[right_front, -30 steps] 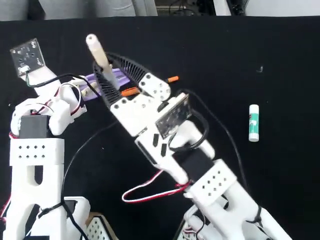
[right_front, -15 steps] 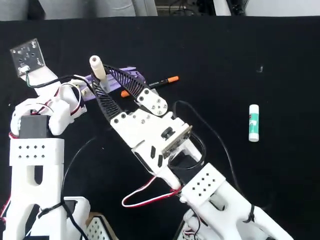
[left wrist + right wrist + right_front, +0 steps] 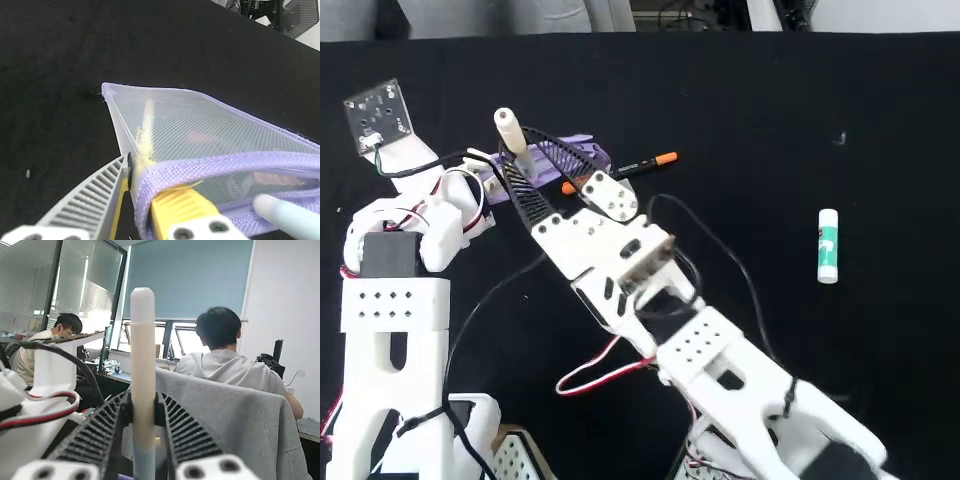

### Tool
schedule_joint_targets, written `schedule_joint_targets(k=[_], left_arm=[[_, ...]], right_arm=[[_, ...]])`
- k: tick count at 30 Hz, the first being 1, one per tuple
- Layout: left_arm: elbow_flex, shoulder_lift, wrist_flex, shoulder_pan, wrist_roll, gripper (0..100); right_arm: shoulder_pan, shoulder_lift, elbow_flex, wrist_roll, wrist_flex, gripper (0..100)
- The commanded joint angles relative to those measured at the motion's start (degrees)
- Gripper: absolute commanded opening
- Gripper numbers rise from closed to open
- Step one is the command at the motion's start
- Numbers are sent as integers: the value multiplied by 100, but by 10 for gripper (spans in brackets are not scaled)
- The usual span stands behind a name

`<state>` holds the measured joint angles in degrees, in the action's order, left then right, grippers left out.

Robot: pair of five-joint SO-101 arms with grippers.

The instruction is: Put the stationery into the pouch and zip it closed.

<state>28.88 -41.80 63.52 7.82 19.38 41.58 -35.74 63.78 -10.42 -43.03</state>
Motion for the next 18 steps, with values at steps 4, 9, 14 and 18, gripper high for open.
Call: schedule_joint_targets(k=[4,9,14,18], left_arm=[[-57,-114,-9,-22,88,29],[-75,-114,9,-22,88,29],[-84,-114,18,-22,88,29],[-92,-114,18,-22,88,29]], right_arm=[[-211,532,-13,35,-835,11],[-413,989,119,44,-1389,11],[-422,1464,66,44,-1503,16],[-422,1868,-75,44,-1503,20]])
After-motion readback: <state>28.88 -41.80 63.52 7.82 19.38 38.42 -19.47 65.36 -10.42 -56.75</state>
